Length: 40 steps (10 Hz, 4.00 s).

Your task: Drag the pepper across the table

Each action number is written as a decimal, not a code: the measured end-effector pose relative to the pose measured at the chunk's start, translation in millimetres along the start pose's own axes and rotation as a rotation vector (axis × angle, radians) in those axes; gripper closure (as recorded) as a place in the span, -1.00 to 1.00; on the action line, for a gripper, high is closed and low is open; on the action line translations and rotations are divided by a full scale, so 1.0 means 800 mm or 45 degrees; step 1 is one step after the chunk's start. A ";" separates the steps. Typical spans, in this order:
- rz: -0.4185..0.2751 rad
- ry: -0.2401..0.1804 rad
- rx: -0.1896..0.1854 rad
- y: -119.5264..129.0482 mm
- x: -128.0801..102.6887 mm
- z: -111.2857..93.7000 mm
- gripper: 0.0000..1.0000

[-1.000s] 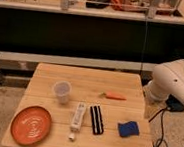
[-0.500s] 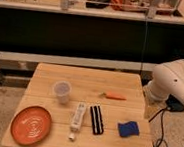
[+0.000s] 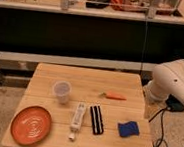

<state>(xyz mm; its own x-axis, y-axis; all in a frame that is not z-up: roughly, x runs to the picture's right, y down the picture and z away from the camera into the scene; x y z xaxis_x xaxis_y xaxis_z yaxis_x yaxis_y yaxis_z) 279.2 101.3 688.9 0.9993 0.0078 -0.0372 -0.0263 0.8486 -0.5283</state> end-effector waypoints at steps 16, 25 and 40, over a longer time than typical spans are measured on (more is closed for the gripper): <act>-0.273 -0.079 0.078 -0.095 -0.077 0.022 -0.60; -0.366 -0.107 0.095 -0.121 -0.090 0.038 -0.60; -0.483 -0.140 0.102 -0.145 -0.082 0.081 -0.60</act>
<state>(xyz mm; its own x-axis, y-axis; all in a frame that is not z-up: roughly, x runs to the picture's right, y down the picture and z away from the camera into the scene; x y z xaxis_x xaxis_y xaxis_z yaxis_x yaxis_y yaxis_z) 218.4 36.2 807.5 0.9348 -0.2607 0.2412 0.3426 0.8409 -0.4189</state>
